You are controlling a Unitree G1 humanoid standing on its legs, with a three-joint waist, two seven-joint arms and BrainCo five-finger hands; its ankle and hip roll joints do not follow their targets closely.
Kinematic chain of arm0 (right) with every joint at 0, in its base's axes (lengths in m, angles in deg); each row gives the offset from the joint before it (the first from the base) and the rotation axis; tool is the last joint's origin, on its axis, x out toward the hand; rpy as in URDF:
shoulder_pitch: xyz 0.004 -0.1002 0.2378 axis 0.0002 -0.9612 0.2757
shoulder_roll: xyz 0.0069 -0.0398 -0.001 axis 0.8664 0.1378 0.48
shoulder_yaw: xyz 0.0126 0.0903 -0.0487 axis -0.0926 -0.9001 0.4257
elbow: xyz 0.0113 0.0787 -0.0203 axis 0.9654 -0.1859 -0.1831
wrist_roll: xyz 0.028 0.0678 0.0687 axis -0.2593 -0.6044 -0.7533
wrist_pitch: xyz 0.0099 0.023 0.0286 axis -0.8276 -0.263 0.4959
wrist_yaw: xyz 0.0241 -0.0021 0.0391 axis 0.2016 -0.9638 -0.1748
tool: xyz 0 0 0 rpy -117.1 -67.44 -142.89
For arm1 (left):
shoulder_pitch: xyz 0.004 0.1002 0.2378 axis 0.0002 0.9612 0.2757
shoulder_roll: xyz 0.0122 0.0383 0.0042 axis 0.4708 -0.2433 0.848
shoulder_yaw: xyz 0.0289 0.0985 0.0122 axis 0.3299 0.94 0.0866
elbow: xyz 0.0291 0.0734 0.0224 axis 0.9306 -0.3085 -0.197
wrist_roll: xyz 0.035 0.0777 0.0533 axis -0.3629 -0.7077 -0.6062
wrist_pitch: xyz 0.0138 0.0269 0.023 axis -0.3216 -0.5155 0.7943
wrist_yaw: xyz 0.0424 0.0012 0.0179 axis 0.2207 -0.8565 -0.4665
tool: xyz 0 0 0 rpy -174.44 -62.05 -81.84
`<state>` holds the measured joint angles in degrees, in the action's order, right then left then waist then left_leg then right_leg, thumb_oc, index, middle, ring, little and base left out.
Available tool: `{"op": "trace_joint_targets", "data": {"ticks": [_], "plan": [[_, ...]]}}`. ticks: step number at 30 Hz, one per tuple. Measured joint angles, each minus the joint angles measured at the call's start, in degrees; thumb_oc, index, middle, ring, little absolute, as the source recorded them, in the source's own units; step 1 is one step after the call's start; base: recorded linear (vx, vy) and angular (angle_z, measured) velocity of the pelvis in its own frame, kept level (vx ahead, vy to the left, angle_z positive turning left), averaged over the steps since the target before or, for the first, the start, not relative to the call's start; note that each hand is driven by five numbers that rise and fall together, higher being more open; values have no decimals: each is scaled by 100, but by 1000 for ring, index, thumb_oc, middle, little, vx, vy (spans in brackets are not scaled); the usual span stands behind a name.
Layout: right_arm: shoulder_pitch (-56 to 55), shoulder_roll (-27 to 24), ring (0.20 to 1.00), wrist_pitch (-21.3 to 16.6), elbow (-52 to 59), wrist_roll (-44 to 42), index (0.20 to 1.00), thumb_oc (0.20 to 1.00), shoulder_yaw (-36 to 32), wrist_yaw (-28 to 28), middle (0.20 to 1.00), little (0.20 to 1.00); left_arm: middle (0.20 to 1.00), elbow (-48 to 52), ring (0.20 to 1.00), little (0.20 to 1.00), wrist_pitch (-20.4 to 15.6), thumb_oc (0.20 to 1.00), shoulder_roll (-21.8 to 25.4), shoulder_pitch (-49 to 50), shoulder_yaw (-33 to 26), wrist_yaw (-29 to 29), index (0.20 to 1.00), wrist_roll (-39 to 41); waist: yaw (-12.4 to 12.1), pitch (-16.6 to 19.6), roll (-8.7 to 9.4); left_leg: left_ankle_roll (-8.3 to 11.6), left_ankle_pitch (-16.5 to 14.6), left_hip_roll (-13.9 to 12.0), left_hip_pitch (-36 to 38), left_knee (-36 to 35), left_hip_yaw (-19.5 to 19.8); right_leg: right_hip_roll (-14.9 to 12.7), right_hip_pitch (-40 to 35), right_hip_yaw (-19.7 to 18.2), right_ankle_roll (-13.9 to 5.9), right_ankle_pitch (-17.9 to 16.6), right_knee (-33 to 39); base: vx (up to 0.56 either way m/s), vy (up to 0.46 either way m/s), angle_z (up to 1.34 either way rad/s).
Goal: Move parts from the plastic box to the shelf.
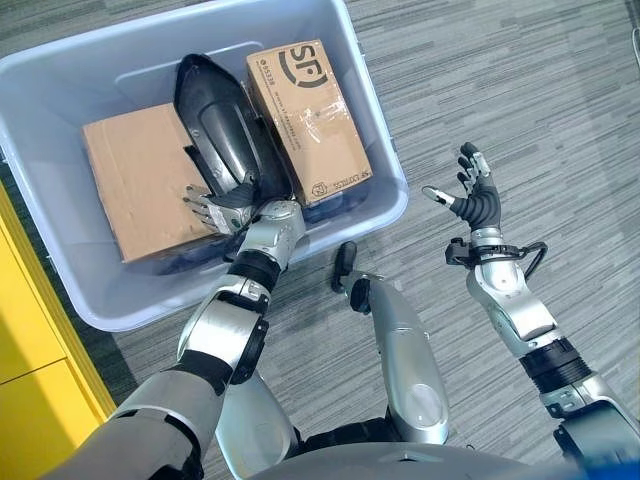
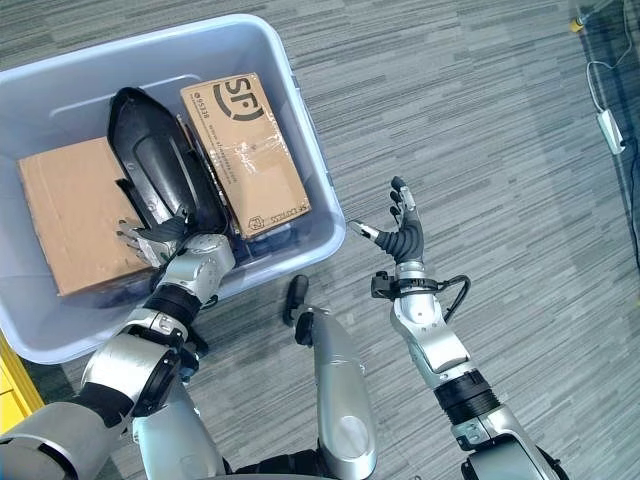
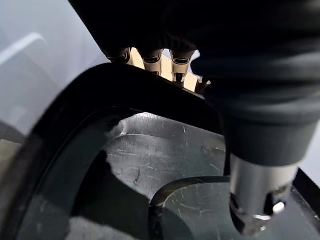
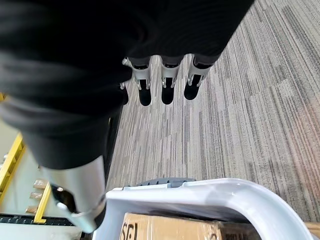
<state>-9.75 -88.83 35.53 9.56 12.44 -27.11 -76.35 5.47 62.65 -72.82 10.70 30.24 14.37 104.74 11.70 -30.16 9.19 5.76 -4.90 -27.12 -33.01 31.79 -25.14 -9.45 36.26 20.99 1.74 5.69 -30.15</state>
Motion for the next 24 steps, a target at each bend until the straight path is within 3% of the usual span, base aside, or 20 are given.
{"op": "trace_joint_targets", "data": {"ticks": [7, 15, 20, 21, 22, 24], "plan": [[196, -42, 1000, 148, -22, -110, 1000, 1000, 181, -156, 1000, 1000, 1000, -504, 1000, 1000, 849, 1000, 188, -333, 25, -257, 1000, -602, 37, 2, 3, 26, -21, -71, -86, 64, -92, 33, 227, -92, 24, 62, -138, 14, -27, -7], [142, -42, 1000, 202, -99, -137, 1000, 1000, 177, -204, 1000, 1000, 1000, -586, 1000, 1000, 1379, 1000, 367, -367, 150, -683, 1000, -1396, 49, 4, 6, 28, -21, -81, -257, 109, -113, 26, 460, -145, -5, 94, -191, 1, -2, -1], [133, -52, 1000, 201, -98, -141, 1000, 1000, 171, -190, 1000, 1000, 1000, -616, 1000, 1000, 1582, 1000, 382, -525, 244, -720, 1000, -1448, -7, 4, 6, 10, -26, -74, -439, 130, -110, 27, 644, -183, -33, 93, -198, 0, 0, 0], [134, -52, 1000, 201, -97, -141, 1000, 1000, 172, -190, 1000, 1000, 332, -621, 332, 332, 1580, 332, 382, -549, 243, -720, 332, -1447, -11, 4, 6, 11, -27, -74, -457, 126, -107, 27, 663, -182, -34, 92, -199, 0, 0, 0], [135, -52, 1000, 201, -96, -141, 1000, 1000, 162, -192, 1000, 1000, 200, -620, 200, 200, 1572, 200, 388, -595, 242, -714, 200, -1439, -15, 6, 8, 19, -26, -74, -505, 125, -100, 28, 709, -182, -37, 91, -204, 0, 0, 0], [137, -52, 1000, 201, -96, -141, 1000, 1000, 165, -193, 1000, 1000, 200, -644, 200, 200, 1541, 200, 402, -657, 247, -656, 200, -1376, -26, 6, 8, 26, -14, -74, -569, 117, -98, 27, 771, -182, -47, 84, -204, 0, 0, 0]]}}
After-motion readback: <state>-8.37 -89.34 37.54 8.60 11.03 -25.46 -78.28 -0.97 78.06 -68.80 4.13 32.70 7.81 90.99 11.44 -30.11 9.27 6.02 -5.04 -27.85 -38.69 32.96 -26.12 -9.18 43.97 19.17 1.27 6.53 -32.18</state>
